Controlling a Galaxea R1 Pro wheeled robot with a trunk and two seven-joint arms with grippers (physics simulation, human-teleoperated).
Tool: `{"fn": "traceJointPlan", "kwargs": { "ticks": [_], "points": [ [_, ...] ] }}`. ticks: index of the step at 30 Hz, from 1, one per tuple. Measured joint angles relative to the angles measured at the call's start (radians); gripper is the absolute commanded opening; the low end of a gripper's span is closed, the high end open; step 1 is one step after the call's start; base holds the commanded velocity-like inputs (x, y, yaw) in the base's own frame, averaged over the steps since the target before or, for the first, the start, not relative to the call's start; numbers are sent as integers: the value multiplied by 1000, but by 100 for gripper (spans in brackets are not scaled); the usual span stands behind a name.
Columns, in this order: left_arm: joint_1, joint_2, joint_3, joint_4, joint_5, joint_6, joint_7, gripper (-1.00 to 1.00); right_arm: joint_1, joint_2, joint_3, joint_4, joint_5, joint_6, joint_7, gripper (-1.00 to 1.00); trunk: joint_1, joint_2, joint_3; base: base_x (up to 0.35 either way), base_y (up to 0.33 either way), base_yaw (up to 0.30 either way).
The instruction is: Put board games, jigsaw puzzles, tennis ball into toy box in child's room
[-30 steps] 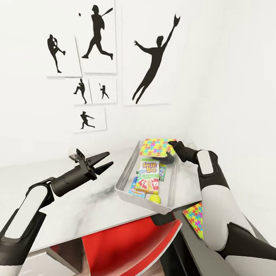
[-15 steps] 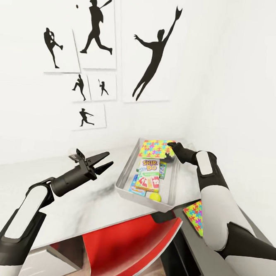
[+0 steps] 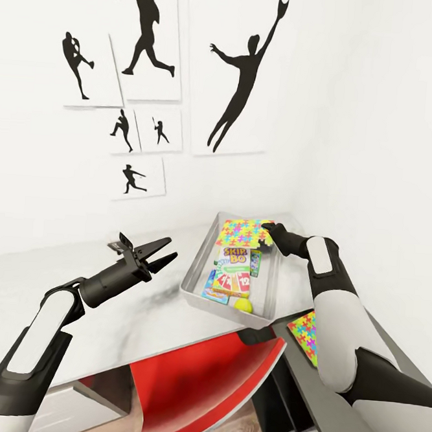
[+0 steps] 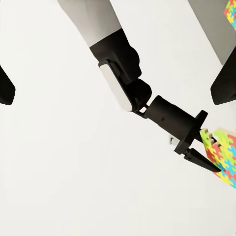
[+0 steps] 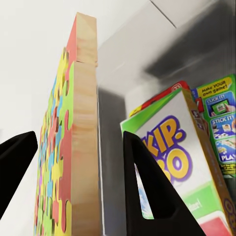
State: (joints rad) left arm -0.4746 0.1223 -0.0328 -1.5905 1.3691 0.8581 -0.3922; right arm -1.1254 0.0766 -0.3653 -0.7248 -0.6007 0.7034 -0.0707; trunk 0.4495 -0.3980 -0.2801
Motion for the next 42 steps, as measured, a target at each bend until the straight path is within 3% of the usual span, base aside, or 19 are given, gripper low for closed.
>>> {"fn": "traceJointPlan", "kwargs": {
  "ticks": [13,25,42],
  "points": [
    [0,1,1,1,0,0,-1,100,-4,-4,-1,6,0,0,1,-100,0,0,-21,0,0,0],
    [0,0,1,1,0,0,-1,100,-43,-7,-3,5,-2,0,1,-100,0,0,-39,0,0,0],
    [0,1,1,1,0,0,-1,100,-55,-15,-4,-11,-2,3,7,-100,0,0,-43,0,0,53]
  ]
}}
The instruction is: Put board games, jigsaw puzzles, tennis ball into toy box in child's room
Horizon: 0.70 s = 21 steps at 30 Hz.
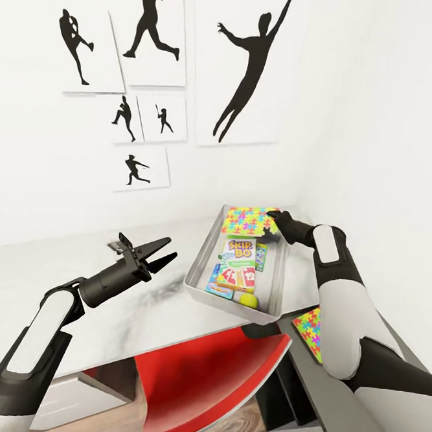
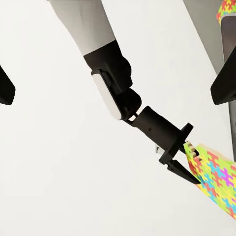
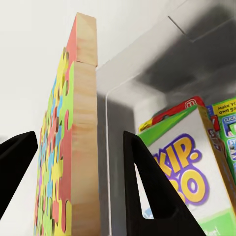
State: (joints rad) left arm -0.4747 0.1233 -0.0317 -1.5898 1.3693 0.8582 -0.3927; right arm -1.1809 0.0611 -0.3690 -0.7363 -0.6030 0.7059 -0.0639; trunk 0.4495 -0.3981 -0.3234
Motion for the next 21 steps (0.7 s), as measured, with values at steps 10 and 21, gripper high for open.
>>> {"fn": "traceJointPlan", "kwargs": {
  "ticks": [10,21],
  "points": [
    [0,0,0,0,0,0,1,100,2,-3,-1,-1,0,-1,0,-100,0,0,0,0,0,7],
    [0,-1,0,-1,0,0,1,100,2,-3,-2,-1,-1,1,-1,-100,0,0,-11,0,0,0]
  ]
}}
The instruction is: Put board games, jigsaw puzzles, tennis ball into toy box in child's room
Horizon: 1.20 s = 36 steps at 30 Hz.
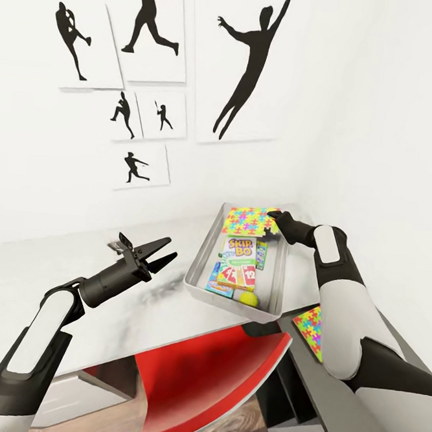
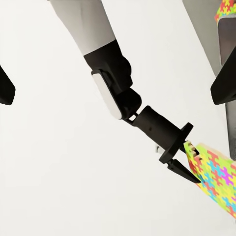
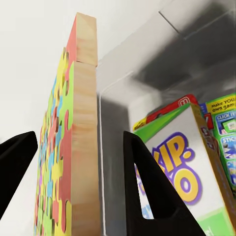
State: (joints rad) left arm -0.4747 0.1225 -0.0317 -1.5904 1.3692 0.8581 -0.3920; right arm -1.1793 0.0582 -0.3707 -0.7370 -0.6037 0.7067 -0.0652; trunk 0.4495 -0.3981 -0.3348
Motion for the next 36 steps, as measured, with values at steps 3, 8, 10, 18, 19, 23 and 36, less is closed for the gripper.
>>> {"fn": "traceJointPlan", "kwargs": {
  "ticks": [3,8,10,18,19,23,36],
  "points": [
    [0,1,0,0,1,0,-2,100,2,0,0,0,0,0,1,-100,0,0,-5,0,0,0],
    [0,1,0,0,1,0,-3,100,4,2,2,0,0,1,2,-100,0,0,-13,0,0,0],
    [0,1,0,0,1,0,-3,100,5,3,2,0,0,1,3,-100,0,0,-16,0,0,0],
    [0,1,1,0,1,0,-5,100,5,2,2,1,0,2,4,-100,0,0,-29,0,0,0],
    [0,1,1,0,1,0,-5,100,5,2,2,1,-1,2,4,-100,0,0,-30,0,0,0],
    [0,1,0,0,1,0,-4,100,4,2,3,1,-1,2,4,-100,0,0,-37,0,0,0],
    [0,1,1,0,1,0,-4,100,5,3,4,1,0,-2,4,-100,0,0,-52,0,0,0]
  ]
}}
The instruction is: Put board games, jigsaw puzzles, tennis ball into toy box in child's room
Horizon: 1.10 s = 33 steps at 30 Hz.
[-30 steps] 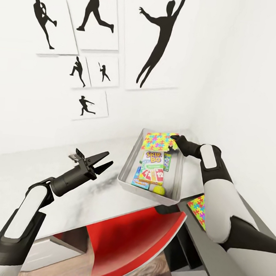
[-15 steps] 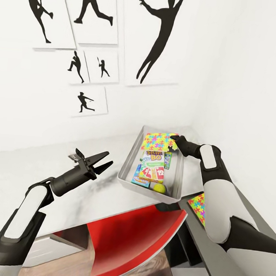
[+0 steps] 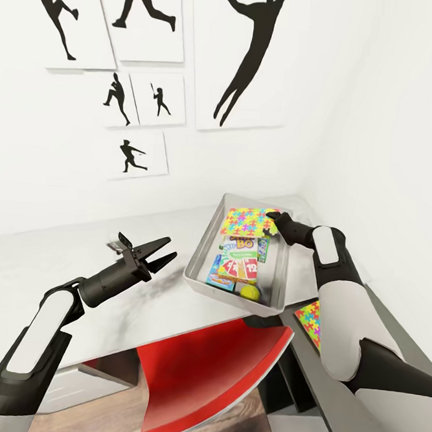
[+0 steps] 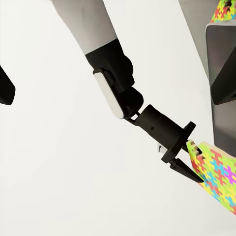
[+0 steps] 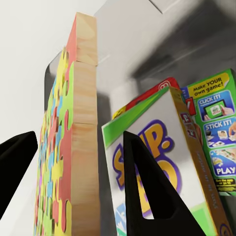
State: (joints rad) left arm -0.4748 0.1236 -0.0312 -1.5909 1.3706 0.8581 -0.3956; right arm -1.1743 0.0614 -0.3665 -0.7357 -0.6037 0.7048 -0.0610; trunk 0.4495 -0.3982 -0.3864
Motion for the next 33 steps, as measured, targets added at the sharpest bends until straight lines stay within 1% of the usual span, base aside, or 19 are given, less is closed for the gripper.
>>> {"fn": "traceJointPlan", "kwargs": {
  "ticks": [10,19,33],
  "points": [
    [0,0,0,0,0,0,2,100,-7,-1,-1,0,2,-5,0,-100,0,0,-1,0,0,0],
    [0,0,-1,0,-1,0,2,100,-36,-4,-2,-1,8,-10,0,-100,0,0,-2,0,0,0],
    [0,0,-1,0,0,0,1,100,-41,-3,0,-1,10,-10,1,-100,0,0,-22,0,0,0]
  ]
}}
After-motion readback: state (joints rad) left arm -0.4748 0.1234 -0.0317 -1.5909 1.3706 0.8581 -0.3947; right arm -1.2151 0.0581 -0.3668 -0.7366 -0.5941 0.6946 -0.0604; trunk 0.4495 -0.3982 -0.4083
